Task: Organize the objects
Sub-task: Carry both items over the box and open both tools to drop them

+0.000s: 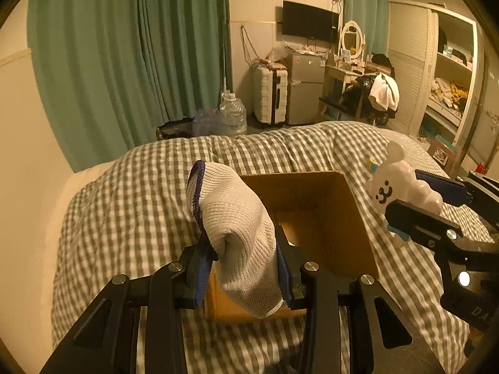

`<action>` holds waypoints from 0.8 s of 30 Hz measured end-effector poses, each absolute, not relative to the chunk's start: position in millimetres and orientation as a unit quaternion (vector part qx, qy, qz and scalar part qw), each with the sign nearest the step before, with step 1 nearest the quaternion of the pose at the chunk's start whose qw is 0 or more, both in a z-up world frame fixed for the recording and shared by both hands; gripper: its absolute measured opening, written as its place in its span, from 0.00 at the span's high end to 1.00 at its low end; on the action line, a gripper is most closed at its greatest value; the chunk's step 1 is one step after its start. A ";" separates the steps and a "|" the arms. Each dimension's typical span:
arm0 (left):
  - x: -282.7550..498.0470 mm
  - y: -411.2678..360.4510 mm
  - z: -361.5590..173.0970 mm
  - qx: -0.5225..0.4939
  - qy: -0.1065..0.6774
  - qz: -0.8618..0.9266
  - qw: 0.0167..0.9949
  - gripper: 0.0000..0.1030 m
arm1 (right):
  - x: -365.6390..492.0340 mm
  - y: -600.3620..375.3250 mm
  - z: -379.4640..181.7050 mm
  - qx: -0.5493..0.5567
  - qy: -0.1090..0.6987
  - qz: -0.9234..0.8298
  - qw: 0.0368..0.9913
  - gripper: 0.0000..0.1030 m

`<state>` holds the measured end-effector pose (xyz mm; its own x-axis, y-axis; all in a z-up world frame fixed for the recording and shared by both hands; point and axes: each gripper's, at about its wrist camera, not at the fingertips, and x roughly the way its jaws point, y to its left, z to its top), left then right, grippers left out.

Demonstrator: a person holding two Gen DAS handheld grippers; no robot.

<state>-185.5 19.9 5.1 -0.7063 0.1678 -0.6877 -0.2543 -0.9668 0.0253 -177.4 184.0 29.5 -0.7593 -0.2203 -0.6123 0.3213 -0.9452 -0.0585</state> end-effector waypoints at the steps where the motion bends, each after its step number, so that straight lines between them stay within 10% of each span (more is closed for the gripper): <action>1: -191.8 21.2 1.1 -0.363 0.055 0.922 0.120 0.64 | -186.5 184.2 27.0 0.317 0.080 -0.934 0.146 0.56; 24: -253.5 61.1 -86.4 -0.418 0.105 0.886 0.169 0.55 | -269.8 216.1 -77.6 0.412 -0.011 -0.895 0.169 0.55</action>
<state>-253.5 61.1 -86.4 -0.5930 0.2114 -0.7770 -0.3864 -0.9213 0.0442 -269.8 216.1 -77.6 -0.6031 -0.3112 -0.7345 0.2936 -0.9427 0.1584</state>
